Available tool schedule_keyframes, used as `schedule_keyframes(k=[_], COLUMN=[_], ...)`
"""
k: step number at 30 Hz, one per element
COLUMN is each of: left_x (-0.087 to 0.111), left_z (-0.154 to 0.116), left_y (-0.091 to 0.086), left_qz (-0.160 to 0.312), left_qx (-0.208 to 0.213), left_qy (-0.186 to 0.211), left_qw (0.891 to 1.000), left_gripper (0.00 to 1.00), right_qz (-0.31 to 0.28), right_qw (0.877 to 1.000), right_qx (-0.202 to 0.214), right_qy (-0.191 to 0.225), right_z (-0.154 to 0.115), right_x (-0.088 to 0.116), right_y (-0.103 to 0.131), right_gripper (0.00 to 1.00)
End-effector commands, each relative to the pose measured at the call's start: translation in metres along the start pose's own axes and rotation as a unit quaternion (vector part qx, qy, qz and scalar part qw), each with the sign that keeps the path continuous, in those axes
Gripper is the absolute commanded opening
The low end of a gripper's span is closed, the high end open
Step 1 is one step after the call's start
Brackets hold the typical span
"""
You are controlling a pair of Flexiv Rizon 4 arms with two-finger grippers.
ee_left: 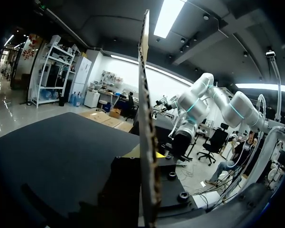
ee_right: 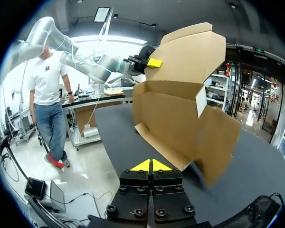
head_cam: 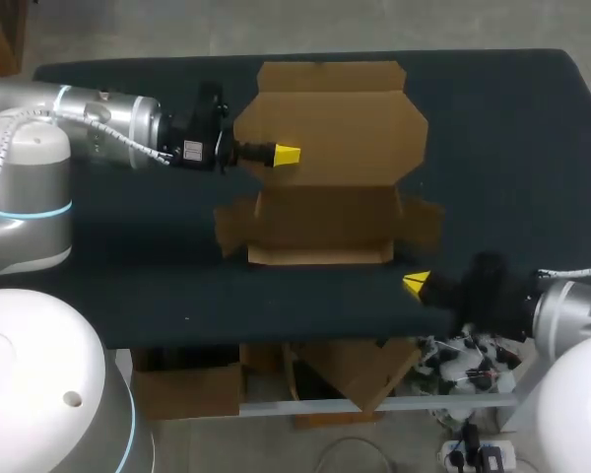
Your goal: Assemble the packaging by folding the flat box into shape, placing the metal phone stand inside, and closing the box properly
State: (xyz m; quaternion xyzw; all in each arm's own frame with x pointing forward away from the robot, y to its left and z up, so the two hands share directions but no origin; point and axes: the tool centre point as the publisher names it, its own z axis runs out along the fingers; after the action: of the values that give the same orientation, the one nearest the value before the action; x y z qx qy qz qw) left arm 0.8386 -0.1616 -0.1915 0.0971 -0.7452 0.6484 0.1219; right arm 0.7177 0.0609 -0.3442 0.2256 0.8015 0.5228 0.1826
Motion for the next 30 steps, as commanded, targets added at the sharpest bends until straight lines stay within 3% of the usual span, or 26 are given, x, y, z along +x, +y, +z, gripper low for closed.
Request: schedule_keyframes(k=[1,18,30], left_x=[-0.001,-0.001,-0.001], left_z=[-0.001,-0.001,-0.001], left_y=[0.001,0.001,0.001], left_qz=[0.0,0.0,0.0], left_qx=[0.0,0.0,0.0], left_qy=[0.002,0.002,0.002], left_qw=[1.0,1.0,1.0], left_gripper=[0.0,0.0,0.0], right_qz=[-0.001,0.012,0.015], right_qw=[1.0,0.999,0.999], right_qx=[0.008,0.022,0.021], right_qy=[-0.02,-0.024,-0.032], right_z=[0.035,0.101,0.129], right_x=[0.007,0.009,0.005], right_y=[0.0,-0.004,-0.004], right_gripper=[0.0,0.0,0.0])
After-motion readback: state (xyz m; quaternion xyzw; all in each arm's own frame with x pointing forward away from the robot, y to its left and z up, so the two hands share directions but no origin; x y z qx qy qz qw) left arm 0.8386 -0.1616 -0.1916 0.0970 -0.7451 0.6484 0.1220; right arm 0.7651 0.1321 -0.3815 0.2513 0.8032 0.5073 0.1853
